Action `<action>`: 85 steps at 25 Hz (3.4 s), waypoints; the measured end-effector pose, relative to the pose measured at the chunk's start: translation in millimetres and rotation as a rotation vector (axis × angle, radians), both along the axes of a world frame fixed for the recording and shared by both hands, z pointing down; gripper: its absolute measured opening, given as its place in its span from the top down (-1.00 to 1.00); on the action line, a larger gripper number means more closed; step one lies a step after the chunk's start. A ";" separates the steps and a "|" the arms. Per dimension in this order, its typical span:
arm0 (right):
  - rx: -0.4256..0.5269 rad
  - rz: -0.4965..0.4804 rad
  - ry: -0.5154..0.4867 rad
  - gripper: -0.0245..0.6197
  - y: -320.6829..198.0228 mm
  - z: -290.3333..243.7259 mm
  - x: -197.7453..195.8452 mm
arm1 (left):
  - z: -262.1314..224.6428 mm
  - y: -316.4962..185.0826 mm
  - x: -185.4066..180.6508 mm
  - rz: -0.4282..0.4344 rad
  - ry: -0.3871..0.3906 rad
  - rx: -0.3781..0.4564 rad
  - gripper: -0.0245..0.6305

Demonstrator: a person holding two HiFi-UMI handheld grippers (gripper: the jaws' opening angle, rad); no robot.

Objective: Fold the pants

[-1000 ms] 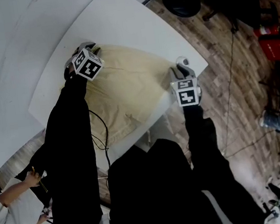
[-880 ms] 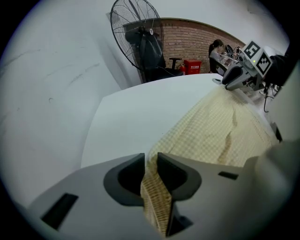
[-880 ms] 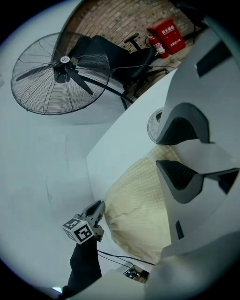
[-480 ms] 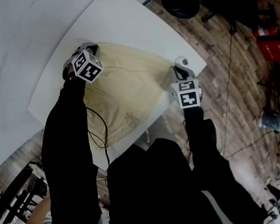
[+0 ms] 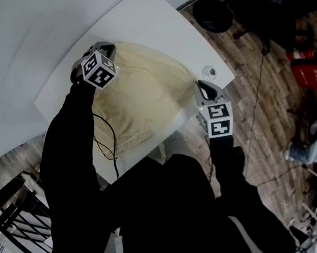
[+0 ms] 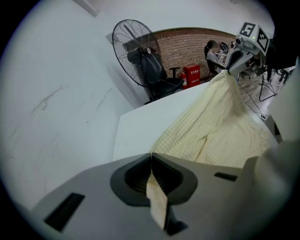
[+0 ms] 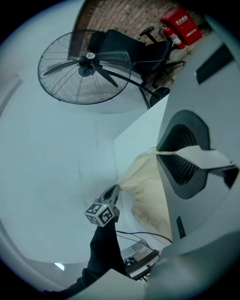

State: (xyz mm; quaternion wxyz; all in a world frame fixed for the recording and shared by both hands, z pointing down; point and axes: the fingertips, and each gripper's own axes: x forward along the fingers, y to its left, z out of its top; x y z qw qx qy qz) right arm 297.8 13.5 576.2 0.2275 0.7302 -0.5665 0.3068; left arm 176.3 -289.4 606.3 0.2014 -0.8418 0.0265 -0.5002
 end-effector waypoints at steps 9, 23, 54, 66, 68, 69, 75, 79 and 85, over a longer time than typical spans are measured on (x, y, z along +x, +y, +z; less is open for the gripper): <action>0.103 -0.149 0.000 0.85 -2.6 -68.9 -70.8 | -46.8 -5.7 -42.5 -0.021 0.057 0.063 0.90; 0.155 -0.449 -0.035 0.85 -17.6 -139.2 -214.6 | -72.7 -23.5 -125.3 -0.099 0.088 0.064 0.90; -0.083 -0.974 -0.081 0.85 -26.9 -28.5 -430.9 | 30.6 -46.1 -257.9 -0.172 -0.006 0.037 0.89; -0.127 -1.056 -0.253 0.83 -22.3 -15.7 -465.8 | 42.6 -52.2 -310.6 -0.362 0.018 0.035 0.89; -0.114 -1.058 -0.265 0.81 -22.2 -20.3 -465.1 | 42.9 -48.7 -319.3 -0.402 0.039 -0.004 0.89; -0.106 -1.054 -0.269 0.80 -23.8 -22.1 -463.4 | 43.0 -46.8 -322.0 -0.417 0.049 -0.022 0.89; -0.049 -0.938 -0.261 0.72 -58.9 -24.8 -426.1 | 37.9 -37.5 -318.4 -0.505 0.152 -0.142 0.89; -0.009 -0.839 -0.209 0.69 -105.8 -22.6 -376.7 | 31.6 -36.0 -302.1 -0.566 0.226 -0.241 0.76; 0.027 -0.695 -0.152 0.63 -181.7 -13.2 -306.9 | 38.1 -33.3 -287.7 -0.657 0.252 -0.368 0.68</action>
